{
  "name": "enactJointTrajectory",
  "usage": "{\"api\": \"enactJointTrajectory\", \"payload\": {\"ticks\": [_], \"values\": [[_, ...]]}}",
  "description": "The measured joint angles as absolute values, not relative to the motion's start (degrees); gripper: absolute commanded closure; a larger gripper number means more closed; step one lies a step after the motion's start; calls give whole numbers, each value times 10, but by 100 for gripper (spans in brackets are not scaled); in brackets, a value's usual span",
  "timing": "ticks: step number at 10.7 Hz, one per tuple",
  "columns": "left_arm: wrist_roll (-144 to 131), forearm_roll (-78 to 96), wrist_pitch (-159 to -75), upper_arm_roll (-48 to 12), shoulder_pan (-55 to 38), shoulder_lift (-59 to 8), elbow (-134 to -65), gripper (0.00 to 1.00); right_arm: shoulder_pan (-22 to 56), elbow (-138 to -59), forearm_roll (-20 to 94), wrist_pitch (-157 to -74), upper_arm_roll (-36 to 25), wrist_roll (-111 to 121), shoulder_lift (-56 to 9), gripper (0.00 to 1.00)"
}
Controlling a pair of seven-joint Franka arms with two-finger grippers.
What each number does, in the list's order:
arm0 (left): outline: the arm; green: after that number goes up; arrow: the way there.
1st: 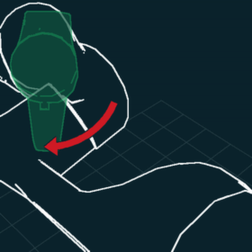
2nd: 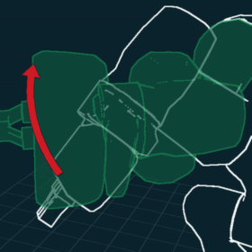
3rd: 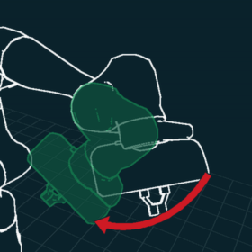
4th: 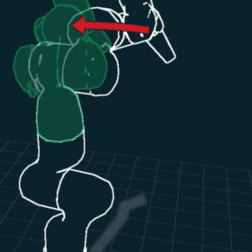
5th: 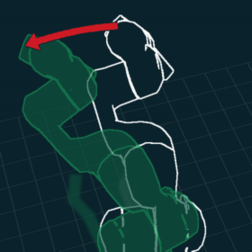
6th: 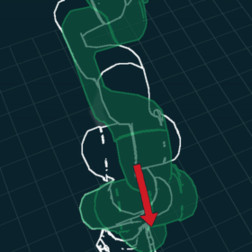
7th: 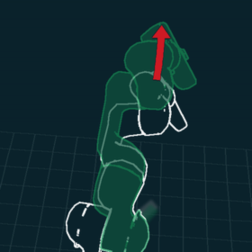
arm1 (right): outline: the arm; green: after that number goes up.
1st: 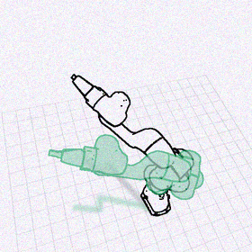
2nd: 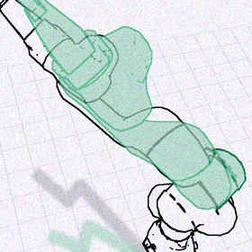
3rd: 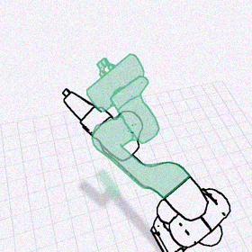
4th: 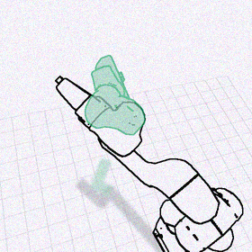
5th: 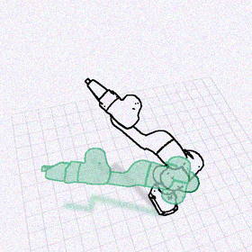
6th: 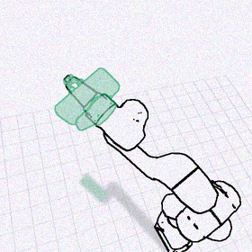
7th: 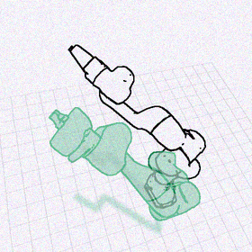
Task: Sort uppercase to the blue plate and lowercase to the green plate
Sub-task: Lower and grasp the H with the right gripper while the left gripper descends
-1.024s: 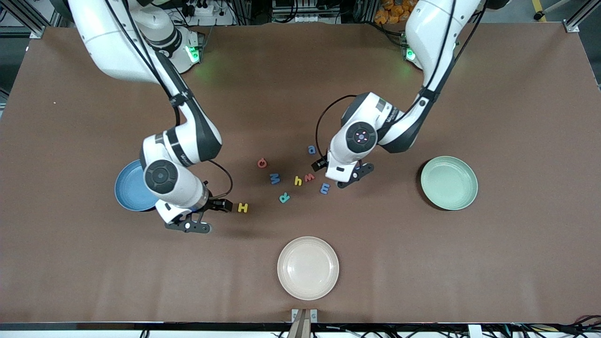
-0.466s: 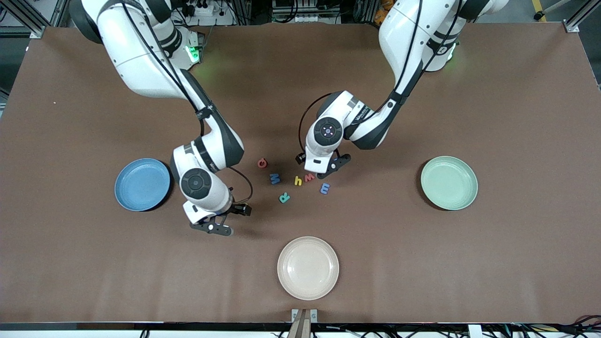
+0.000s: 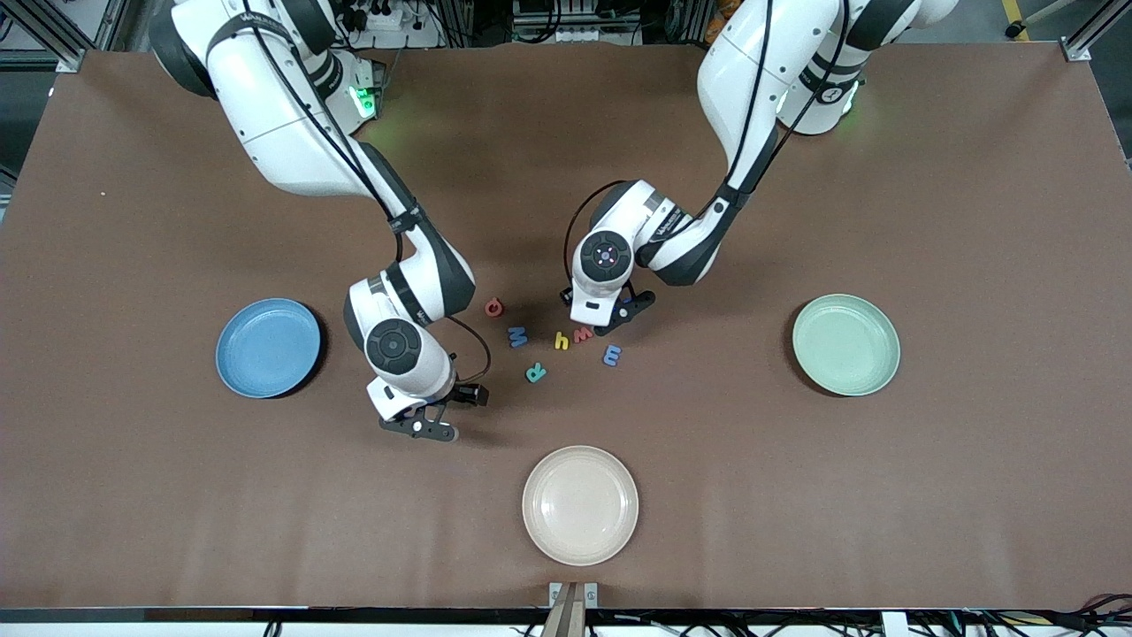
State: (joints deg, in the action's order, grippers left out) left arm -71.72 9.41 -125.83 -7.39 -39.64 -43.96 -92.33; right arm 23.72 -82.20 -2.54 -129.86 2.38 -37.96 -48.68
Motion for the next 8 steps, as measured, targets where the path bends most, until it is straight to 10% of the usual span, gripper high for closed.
{"api": "enactJointTrajectory", "payload": {"ticks": [8], "values": [[-717, 94, -1258, -74, -397, -440, -917, 48, 238, -826, -25, -1297, 22, -380, -495, 0]]}}
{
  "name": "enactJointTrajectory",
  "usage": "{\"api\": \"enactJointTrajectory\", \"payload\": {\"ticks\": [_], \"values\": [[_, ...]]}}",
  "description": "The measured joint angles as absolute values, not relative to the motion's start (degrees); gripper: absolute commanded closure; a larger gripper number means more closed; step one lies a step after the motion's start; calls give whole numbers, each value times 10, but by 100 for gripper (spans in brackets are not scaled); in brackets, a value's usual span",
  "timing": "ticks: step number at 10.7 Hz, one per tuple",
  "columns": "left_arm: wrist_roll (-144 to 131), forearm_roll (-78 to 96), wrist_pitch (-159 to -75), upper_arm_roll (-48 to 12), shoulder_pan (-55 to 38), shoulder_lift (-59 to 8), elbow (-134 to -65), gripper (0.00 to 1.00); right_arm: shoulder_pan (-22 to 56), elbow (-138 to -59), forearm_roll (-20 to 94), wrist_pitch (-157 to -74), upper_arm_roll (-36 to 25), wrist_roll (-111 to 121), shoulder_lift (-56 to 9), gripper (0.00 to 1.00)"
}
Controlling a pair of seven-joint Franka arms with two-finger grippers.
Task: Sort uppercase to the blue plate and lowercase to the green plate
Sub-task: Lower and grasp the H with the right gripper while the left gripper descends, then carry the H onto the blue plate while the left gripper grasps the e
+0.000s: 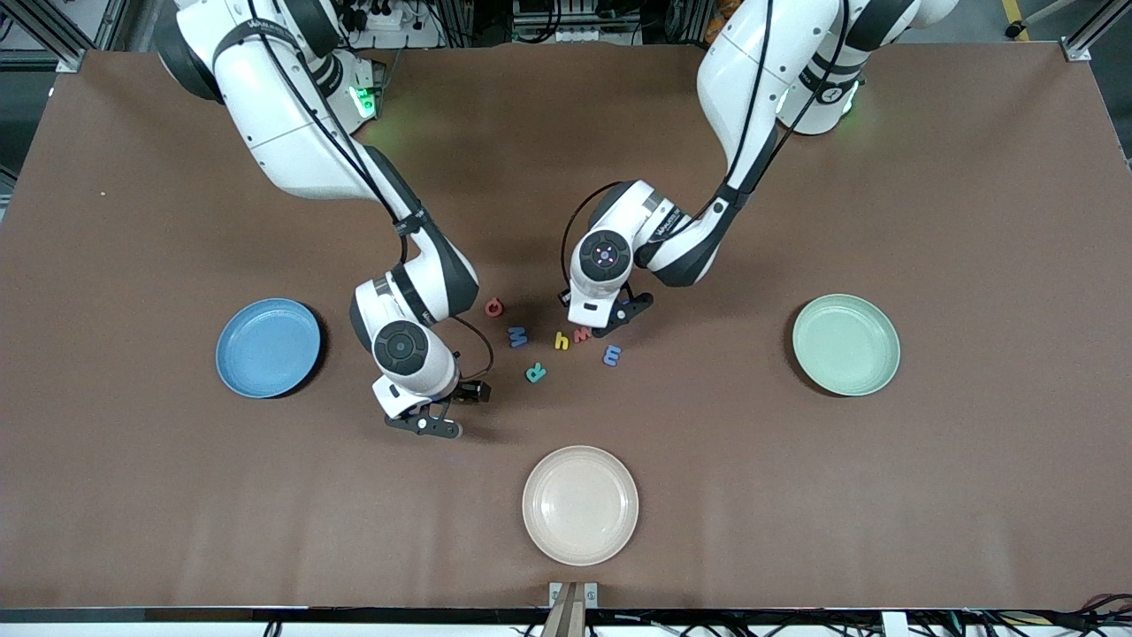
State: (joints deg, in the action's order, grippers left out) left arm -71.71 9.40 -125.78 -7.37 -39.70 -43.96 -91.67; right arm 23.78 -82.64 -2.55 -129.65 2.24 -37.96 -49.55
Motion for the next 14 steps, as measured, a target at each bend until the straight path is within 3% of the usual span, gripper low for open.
{"api": "enactJointTrajectory", "payload": {"ticks": [3, 4, 5, 6, 14], "values": [[-717, 94, -1258, -74, -397, -440, -915, 49, 238, -827, -25, -1296, 22, -380, -495, 0], [-717, 95, -1258, -74, -397, -439, -915, 49, 238, -827, -25, -1296, 22, -380, -495, 6], [-718, 97, -1258, -75, -397, -438, -914, 49, 238, -826, -25, -1296, 22, -380, -495, 68], [-718, 103, -1258, -75, -398, -437, -913, 50, 238, -826, -25, -1297, 23, -380, -495, 100], [-703, 112, -1256, -75, -400, -437, -915, 49, 230, -824, -24, -1287, 19, -383, -482, 100]]}}
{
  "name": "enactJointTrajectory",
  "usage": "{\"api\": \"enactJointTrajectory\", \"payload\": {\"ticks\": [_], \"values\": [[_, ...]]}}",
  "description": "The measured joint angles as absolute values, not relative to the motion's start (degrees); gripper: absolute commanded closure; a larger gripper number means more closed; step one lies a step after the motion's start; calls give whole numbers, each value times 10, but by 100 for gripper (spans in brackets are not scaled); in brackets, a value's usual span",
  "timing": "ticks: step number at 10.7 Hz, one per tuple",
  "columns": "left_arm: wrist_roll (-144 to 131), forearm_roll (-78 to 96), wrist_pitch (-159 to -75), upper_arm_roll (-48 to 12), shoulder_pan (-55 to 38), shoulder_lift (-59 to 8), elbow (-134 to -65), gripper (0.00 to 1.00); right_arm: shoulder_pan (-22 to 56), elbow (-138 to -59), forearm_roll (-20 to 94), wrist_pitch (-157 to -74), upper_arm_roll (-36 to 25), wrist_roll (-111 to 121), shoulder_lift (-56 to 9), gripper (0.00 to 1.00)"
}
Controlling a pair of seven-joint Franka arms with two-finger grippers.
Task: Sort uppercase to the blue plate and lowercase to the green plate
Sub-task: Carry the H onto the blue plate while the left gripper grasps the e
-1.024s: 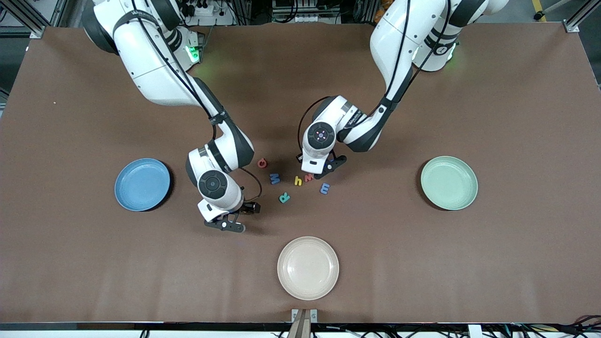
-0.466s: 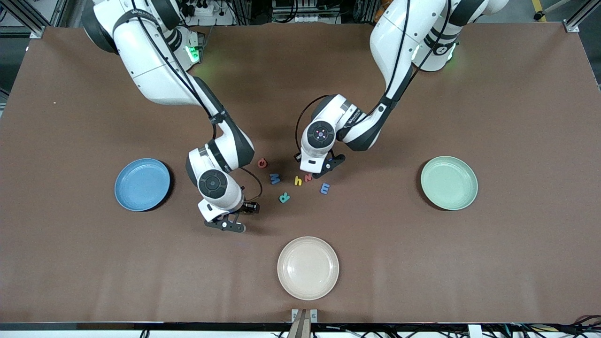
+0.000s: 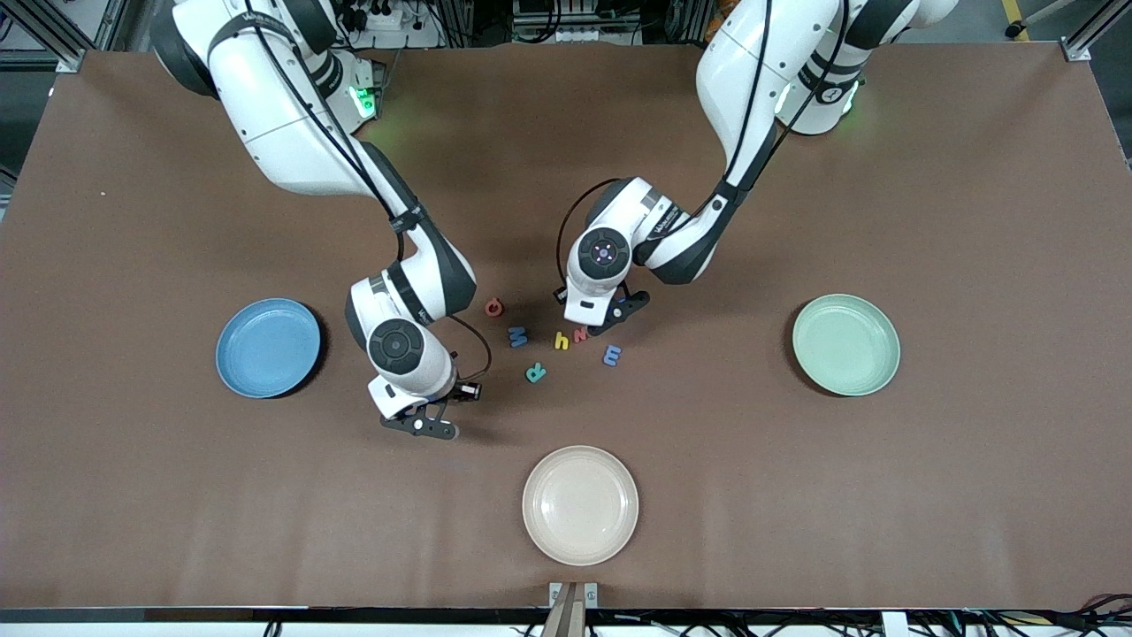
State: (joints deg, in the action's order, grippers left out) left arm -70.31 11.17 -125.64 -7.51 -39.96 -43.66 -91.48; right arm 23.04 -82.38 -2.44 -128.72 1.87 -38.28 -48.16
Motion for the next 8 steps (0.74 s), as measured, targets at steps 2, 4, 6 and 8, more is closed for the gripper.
{"api": "enactJointTrajectory", "payload": {"ticks": [2, 4, 6, 8], "values": [[-686, 129, -1256, -75, -400, -437, -916, 51, 208, -821, -25, -1256, 16, -367, -461, 100], [-684, 134, -1256, -75, -400, -437, -917, 56, 175, -821, -25, -1212, 16, -317, -426, 100], [-675, 140, -1256, -75, -400, -437, -917, 55, 137, -842, -25, -1192, 15, -252, -395, 100], [-665, 143, -1256, -74, -399, -437, -917, 54, 101, -890, -26, -1192, 13, -195, -368, 100]]}}
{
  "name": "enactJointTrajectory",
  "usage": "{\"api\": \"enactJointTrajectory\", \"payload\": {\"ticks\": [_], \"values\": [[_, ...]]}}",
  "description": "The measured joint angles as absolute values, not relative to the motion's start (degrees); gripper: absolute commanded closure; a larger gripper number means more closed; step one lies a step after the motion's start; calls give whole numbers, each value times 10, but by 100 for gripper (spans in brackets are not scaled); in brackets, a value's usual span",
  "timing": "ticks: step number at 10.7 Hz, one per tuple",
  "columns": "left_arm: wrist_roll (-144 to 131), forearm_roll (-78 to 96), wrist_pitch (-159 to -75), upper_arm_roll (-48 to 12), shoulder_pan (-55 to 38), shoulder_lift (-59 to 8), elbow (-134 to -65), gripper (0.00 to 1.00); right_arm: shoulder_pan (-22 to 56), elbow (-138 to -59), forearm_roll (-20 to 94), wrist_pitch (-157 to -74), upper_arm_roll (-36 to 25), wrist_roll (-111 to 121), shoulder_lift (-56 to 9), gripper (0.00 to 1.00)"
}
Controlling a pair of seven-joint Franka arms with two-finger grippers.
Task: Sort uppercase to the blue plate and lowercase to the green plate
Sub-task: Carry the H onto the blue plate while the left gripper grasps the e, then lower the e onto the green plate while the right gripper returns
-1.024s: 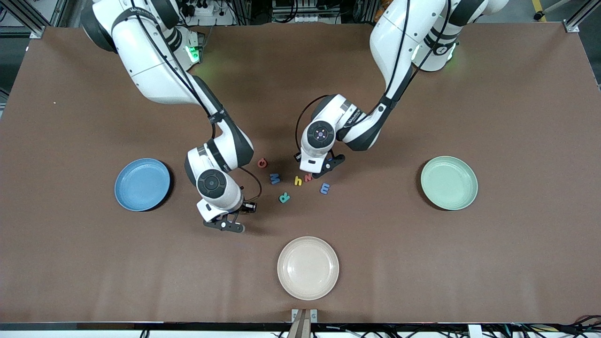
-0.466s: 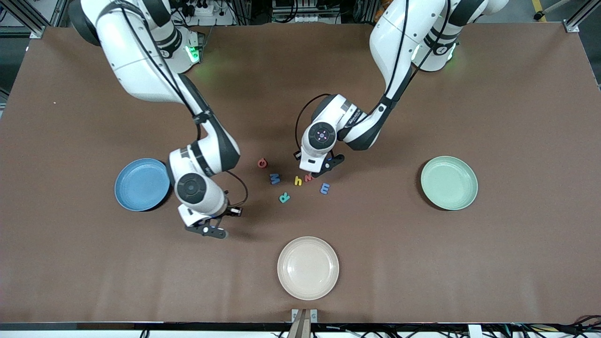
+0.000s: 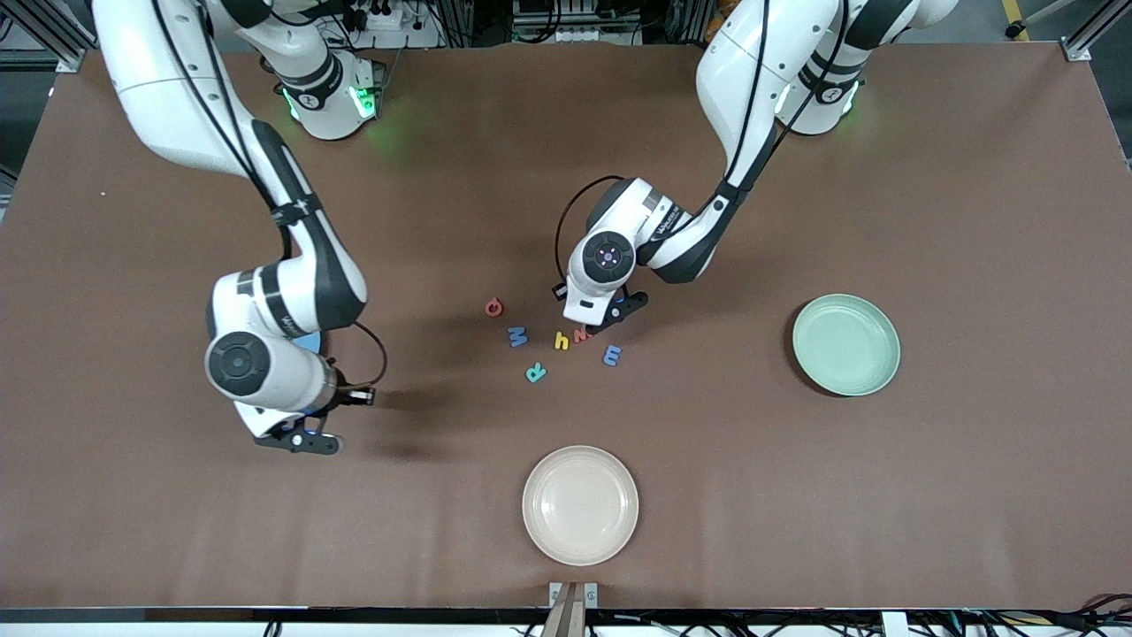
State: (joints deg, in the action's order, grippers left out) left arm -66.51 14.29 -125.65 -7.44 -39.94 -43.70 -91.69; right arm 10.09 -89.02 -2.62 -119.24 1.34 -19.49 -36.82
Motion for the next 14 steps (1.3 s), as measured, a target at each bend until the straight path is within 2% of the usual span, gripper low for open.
{"api": "enactJointTrajectory", "payload": {"ticks": [4, 6, 7, 8, 9, 10, 14], "values": [[-646, 143, -1257, -73, -398, -437, -921, 54, 26, -953, -27, -1193, 11, -73, -332, 100], [-642, 143, -1257, -72, -397, -438, -924, 59, -7, -974, -27, -1194, 11, -33, -331, 100], [-642, 143, -1258, -72, -397, -438, -924, 68, -18, -982, -27, -1196, 11, -20, -331, 91], [-642, 143, -1258, -72, -397, -438, -924, 69, -25, -989, -27, -1201, 11, -12, -331, 38], [-642, 143, -1258, -72, -397, -438, -924, 70, -31, -995, -27, -1208, 11, -7, -331, 0], [-642, 143, -1259, -72, -397, -438, -924, 76, -36, -1000, -27, -1212, 11, -6, -331, 0], [-641, 143, -1259, -72, -397, -437, -923, 78, -39, -1005, -27, -1214, 14, -2, -331, 0]]}}
